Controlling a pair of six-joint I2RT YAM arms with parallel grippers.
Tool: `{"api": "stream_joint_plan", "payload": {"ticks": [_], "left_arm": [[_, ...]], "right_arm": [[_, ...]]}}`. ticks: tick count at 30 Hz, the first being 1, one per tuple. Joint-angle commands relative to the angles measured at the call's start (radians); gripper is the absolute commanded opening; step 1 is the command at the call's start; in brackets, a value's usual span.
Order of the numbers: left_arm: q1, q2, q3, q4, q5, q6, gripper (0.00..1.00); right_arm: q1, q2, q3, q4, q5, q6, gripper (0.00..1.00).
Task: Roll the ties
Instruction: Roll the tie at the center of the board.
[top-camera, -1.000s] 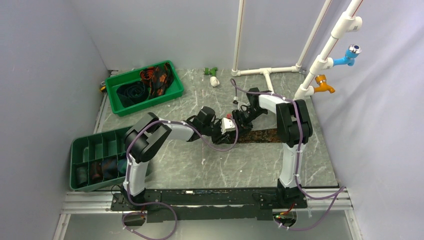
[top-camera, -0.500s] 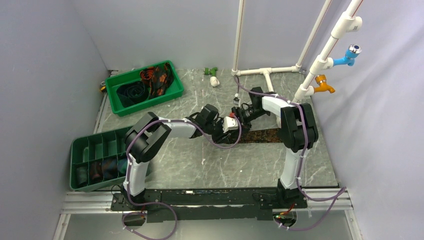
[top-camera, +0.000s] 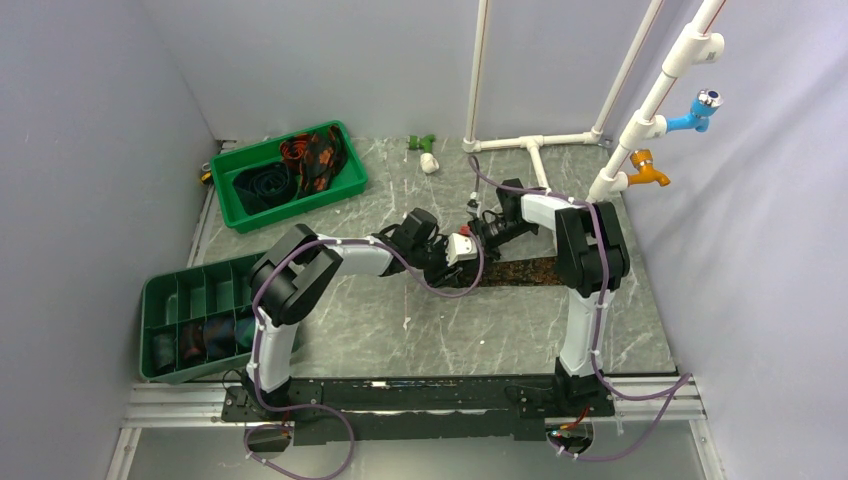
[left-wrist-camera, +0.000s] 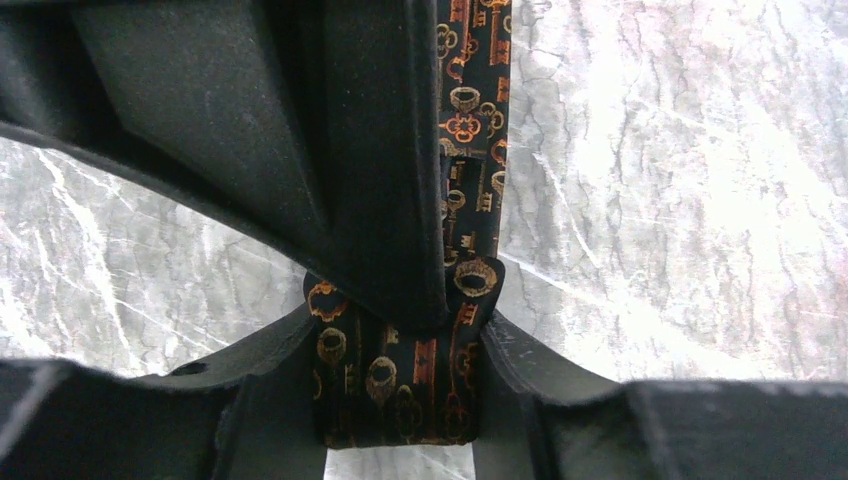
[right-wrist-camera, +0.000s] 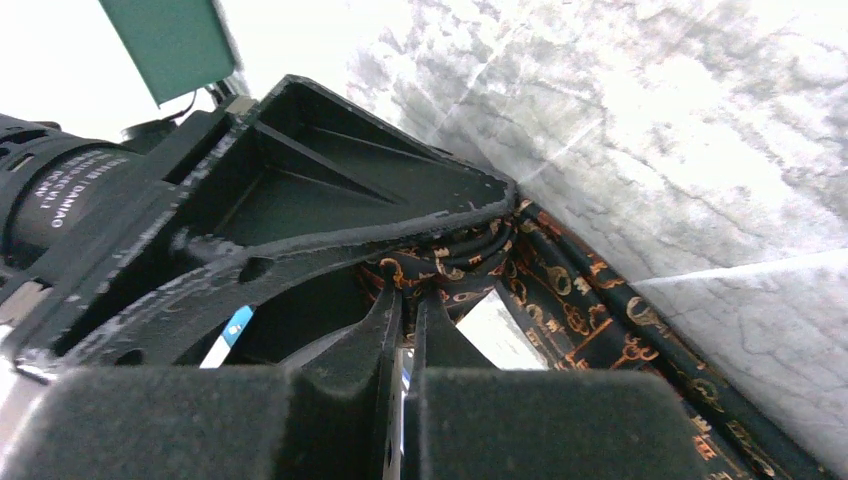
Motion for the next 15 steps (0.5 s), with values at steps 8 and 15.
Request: {"api": "stream_joint_plan", "payload": {"ticks": [8, 15], "left_arm": [[0.001, 0.042, -0.087, -0.067, 0.029, 0.073, 0.69], [0.001, 0.079, -0.043, 0.115, 0.195, 0.051, 0.71]], "right_arm": [[-0.040, 0.088, -0.036, -0.025, 0.256, -0.105, 0.00], [-0.059, 0.125, 0.026, -0.069, 0.341, -0.120, 0.00]]}}
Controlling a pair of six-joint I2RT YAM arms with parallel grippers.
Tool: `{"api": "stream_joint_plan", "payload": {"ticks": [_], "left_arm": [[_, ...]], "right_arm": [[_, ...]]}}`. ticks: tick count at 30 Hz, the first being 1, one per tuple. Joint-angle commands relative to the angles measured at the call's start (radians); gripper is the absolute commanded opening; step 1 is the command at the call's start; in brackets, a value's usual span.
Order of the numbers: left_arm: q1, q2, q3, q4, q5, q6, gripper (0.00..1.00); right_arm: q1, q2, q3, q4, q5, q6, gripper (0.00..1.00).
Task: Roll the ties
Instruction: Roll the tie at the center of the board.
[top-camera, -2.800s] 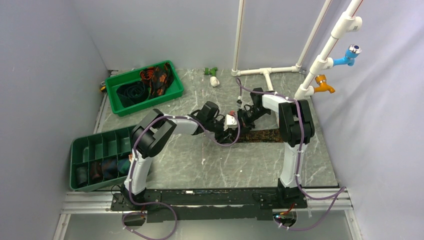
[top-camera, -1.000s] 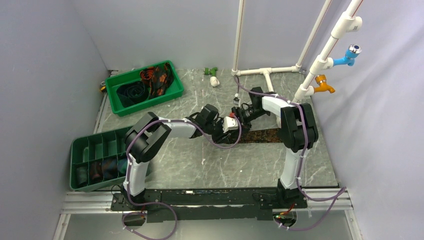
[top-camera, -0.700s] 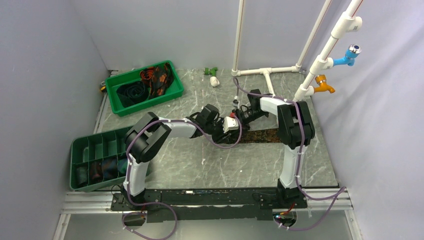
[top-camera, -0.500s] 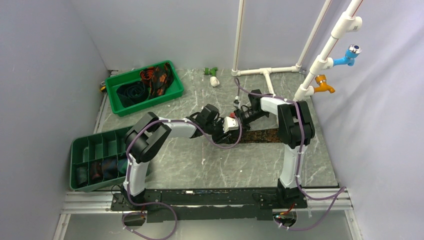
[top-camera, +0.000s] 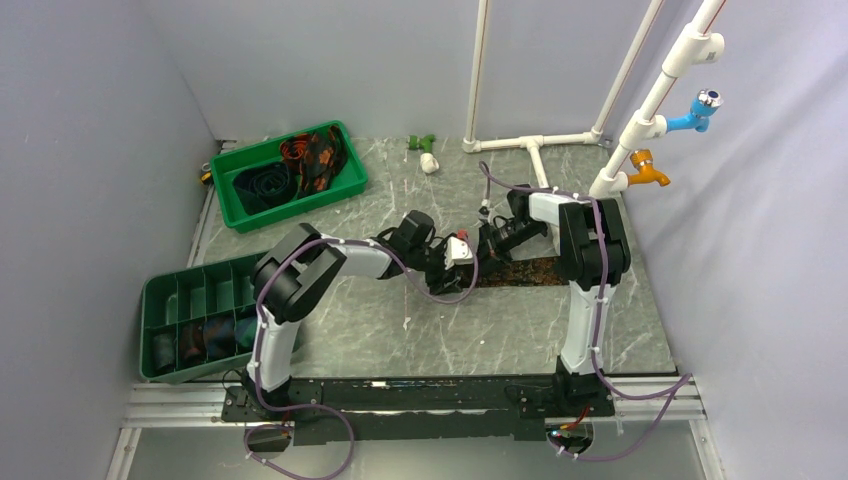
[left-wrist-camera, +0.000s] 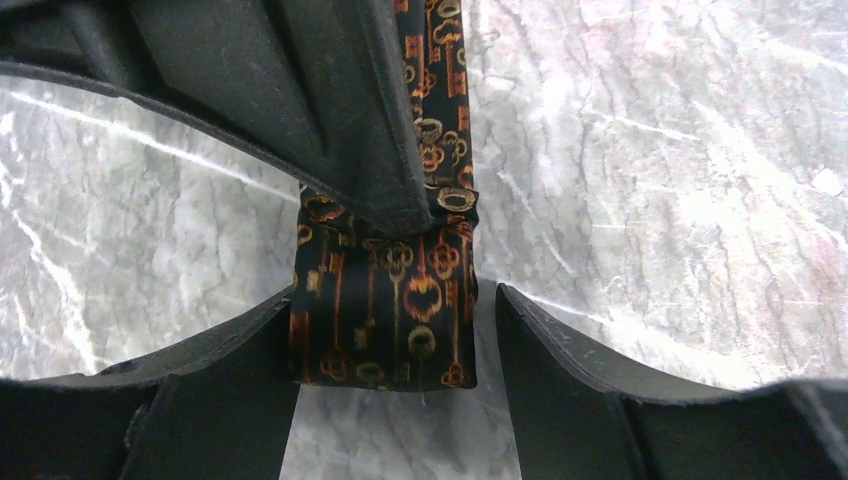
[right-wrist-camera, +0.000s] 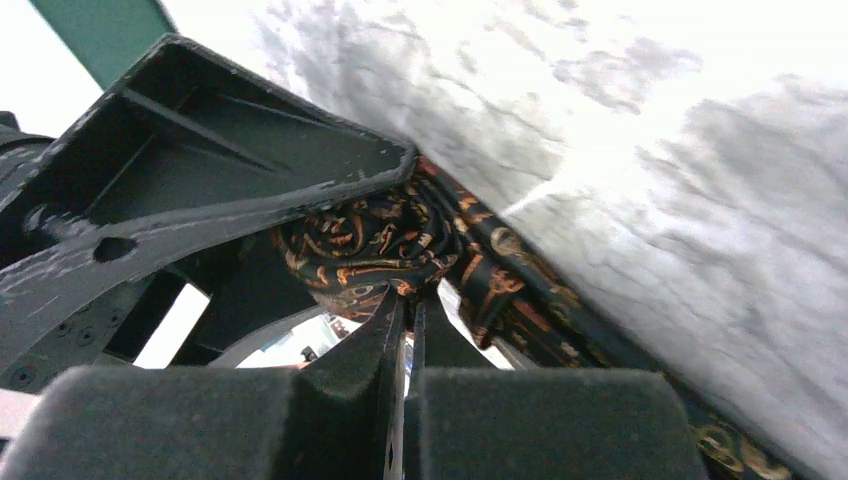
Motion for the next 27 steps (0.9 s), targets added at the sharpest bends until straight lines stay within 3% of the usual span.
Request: {"api": "stream_joint_plan", "payload": {"ticks": [1, 17, 22, 27], "left_arm": [[-0.009, 0.077, -0.001, 0.025, 0.115, 0.002, 0.71], [-0.032, 0.182, 0.031, 0.258, 0.187, -0.102, 0.63], [-0.035, 0.184, 0.051, 0.137, 0.130, -0.118, 0.43], [-0.004, 0.114, -0.049, -0.014, 0.046, -0.176, 0.30]], "right_arm": [[0.002, 0.078, 0.024, 0.020, 0.315, -0.076, 0.00], [-0.004, 0.146, 0.103, -0.017, 0.395, -0.103, 0.00], [0.007, 0.120, 0.096, -0.015, 0.303, -0.117, 0.00], [0.008, 0.006, 0.023, 0.018, 0.221, -0.098, 0.19]]}}
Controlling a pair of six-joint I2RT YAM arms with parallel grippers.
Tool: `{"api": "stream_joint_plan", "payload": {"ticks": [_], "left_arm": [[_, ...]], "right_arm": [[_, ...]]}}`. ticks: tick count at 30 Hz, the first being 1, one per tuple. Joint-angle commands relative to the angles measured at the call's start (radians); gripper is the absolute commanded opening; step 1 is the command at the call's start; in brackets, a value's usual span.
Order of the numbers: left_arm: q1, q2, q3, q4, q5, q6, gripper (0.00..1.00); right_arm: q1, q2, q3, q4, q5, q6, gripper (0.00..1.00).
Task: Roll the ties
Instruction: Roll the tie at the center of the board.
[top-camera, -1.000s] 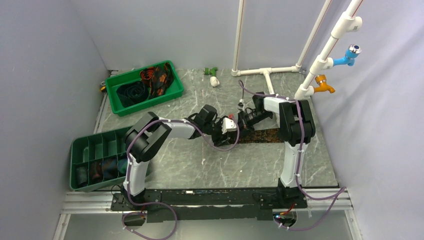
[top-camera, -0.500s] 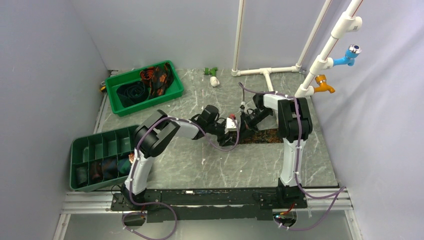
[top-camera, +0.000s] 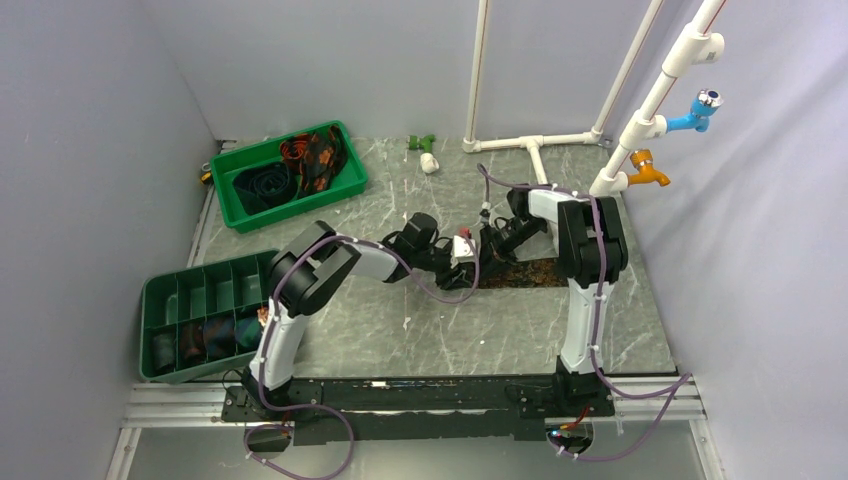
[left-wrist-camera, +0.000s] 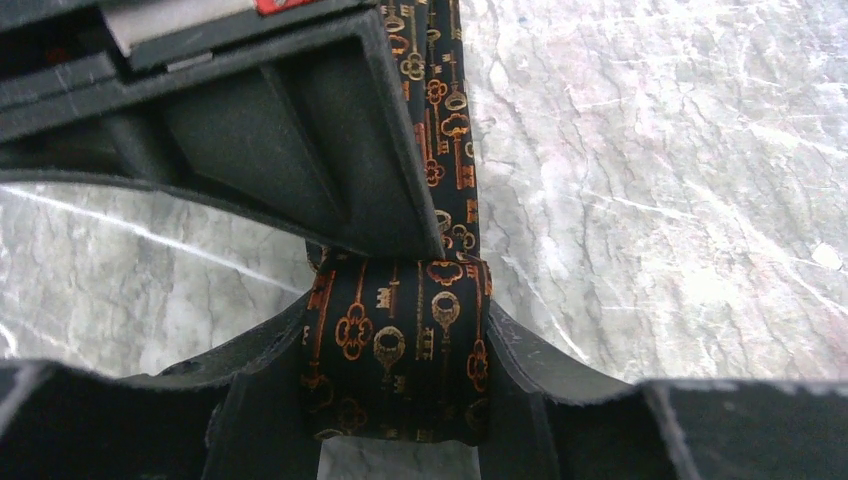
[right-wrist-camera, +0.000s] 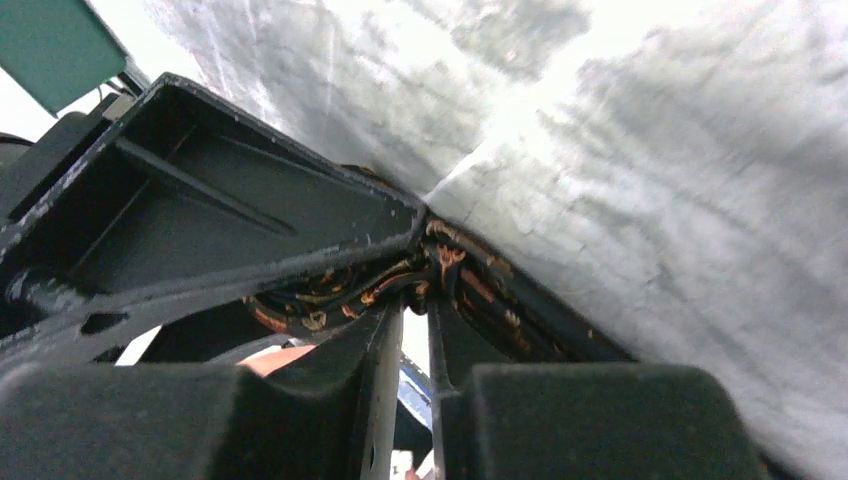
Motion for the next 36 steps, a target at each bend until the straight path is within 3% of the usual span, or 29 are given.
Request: {"api": "stream_joint_plan", "payload": {"ticks": [1, 10, 15, 21, 24, 27, 30, 36], "left_arm": [[0.009, -0.020, -0.103, -0.283, -0.087, -0.074, 0.29], [0.030, -0.030, -0.090, -0.508, -0.147, -0.022, 0.28], [0.028, -0.004, -0.051, -0.569, -0.170, -0.037, 0.31], [0.027, -0.008, -0.046, -0.584, -0.186, -0.039, 0.31], [0.024, -0.016, -0.051, -0.585, -0.191, -0.032, 0.35], [0.023, -0.019, -0.050, -0.592, -0.181, -0.007, 0.42], [0.023, -0.032, -0.058, -0.575, -0.163, 0.023, 0.58], [0.028, -0.049, -0.034, -0.496, -0.131, 0.049, 0.75]], "right_arm": [[0.015, -0.073, -0.068, 0.151, 0.086, -0.042, 0.23], [0.004, -0.241, -0.099, 0.147, -0.041, -0.055, 0.59], [0.021, -0.253, -0.121, 0.220, -0.131, 0.014, 0.61], [0.075, -0.191, -0.137, 0.258, -0.097, 0.030, 0.52], [0.075, -0.147, -0.130, 0.266, -0.056, 0.028, 0.31], [0.063, -0.130, -0.129, 0.264, -0.013, 0.013, 0.00], [0.050, -0.108, -0.127, 0.254, 0.033, -0.015, 0.00], [0.035, -0.056, -0.148, 0.220, 0.125, -0.101, 0.00]]}}
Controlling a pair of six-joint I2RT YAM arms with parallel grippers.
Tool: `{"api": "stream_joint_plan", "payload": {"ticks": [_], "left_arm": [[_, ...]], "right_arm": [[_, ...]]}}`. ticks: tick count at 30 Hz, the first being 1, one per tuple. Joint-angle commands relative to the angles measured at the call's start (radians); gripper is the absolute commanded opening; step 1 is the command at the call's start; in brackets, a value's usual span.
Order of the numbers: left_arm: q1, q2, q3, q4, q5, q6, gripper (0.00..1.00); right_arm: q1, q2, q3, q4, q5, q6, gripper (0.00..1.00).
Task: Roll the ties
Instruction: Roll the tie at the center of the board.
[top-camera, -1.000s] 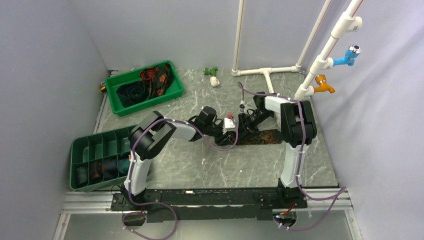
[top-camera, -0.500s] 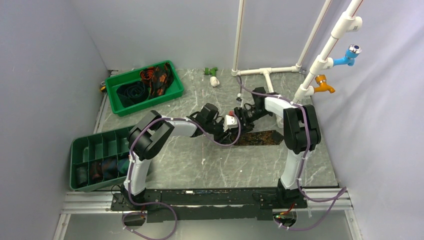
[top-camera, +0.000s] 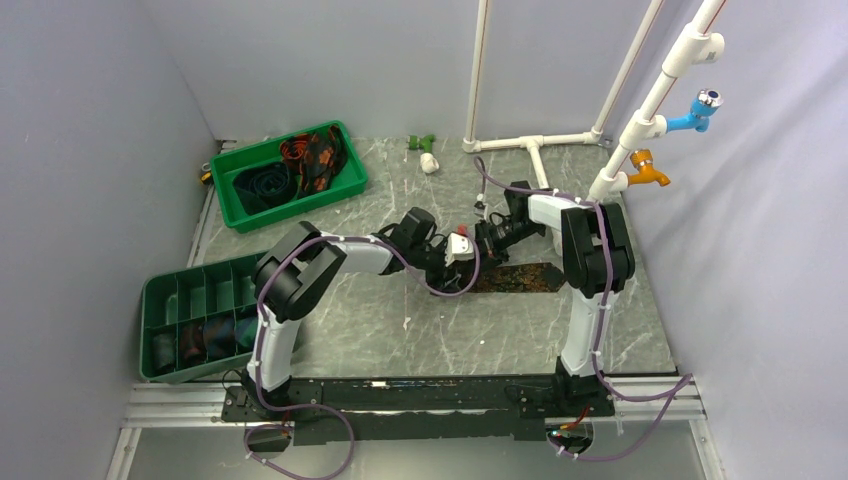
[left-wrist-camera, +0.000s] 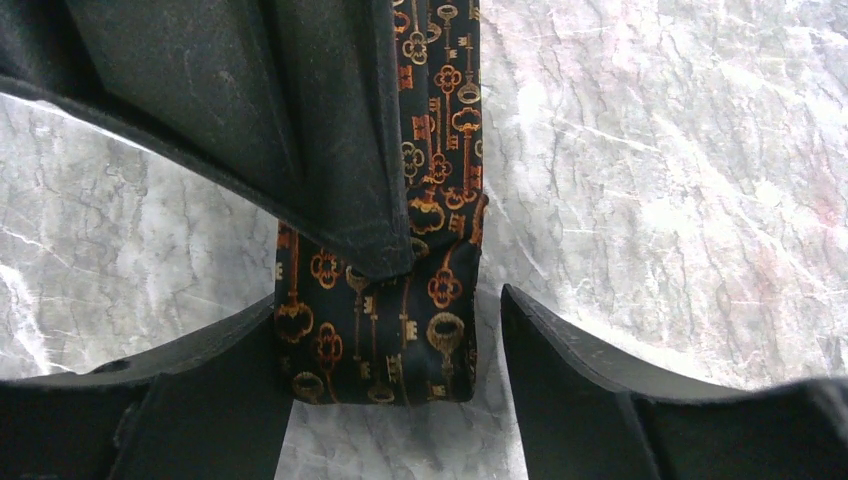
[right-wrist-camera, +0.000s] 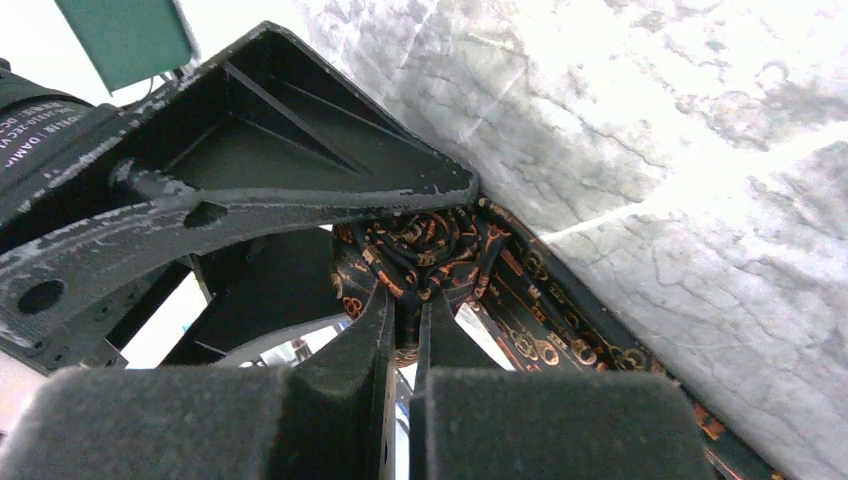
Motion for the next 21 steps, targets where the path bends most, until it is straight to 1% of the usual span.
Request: {"api": "stream_joint_plan", "payload": {"ticks": [1, 2, 5, 6, 9, 11, 13, 15, 17, 18, 19, 20, 21], "left_arm": [[0.011, 0.049, -0.028, -0.177, -0.058, -0.005, 0.79], [0.014, 0.041, -0.024, -0.147, -0.049, -0.020, 0.84], [0.019, -0.006, -0.034, -0.053, -0.039, -0.071, 0.91], [0.020, -0.029, -0.044, -0.020, -0.042, -0.090, 0.98], [0.025, -0.101, -0.075, 0.052, -0.067, -0.128, 0.99], [0.034, -0.140, -0.076, 0.050, -0.076, -0.170, 0.99], [0.051, -0.179, -0.073, 0.028, -0.058, -0.195, 0.99], [0.068, -0.216, -0.096, 0.046, -0.034, -0.202, 0.99], [0.090, -0.256, -0.158, 0.139, 0.007, -0.227, 0.99], [0.103, -0.275, -0.200, 0.217, 0.024, -0.252, 0.99], [0.112, -0.290, -0.239, 0.344, 0.013, -0.291, 0.99], [0.118, -0.302, -0.275, 0.390, -0.009, -0.336, 0.99], [0.123, -0.309, -0.275, 0.398, -0.019, -0.361, 0.99]], "right_arm": [[-0.003, 0.068, -0.037, 0.021, 0.258, -0.119, 0.00], [-0.005, 0.068, -0.041, 0.019, 0.271, -0.125, 0.00], [-0.010, 0.062, -0.047, 0.015, 0.310, -0.143, 0.00], [-0.010, 0.058, -0.049, 0.014, 0.321, -0.149, 0.00], [-0.010, 0.052, -0.057, 0.012, 0.353, -0.166, 0.00], [-0.012, 0.052, -0.064, 0.010, 0.370, -0.177, 0.00], [-0.013, 0.053, -0.068, 0.003, 0.382, -0.190, 0.00], [-0.014, 0.051, -0.066, -0.002, 0.388, -0.193, 0.00], [-0.015, 0.052, -0.058, -0.007, 0.400, -0.192, 0.00], [-0.016, 0.054, -0.049, -0.009, 0.406, -0.189, 0.00], [-0.015, 0.060, -0.043, -0.013, 0.411, -0.188, 0.00], [-0.015, 0.062, -0.037, -0.013, 0.411, -0.190, 0.00], [-0.015, 0.063, -0.034, -0.013, 0.410, -0.190, 0.00]]}}
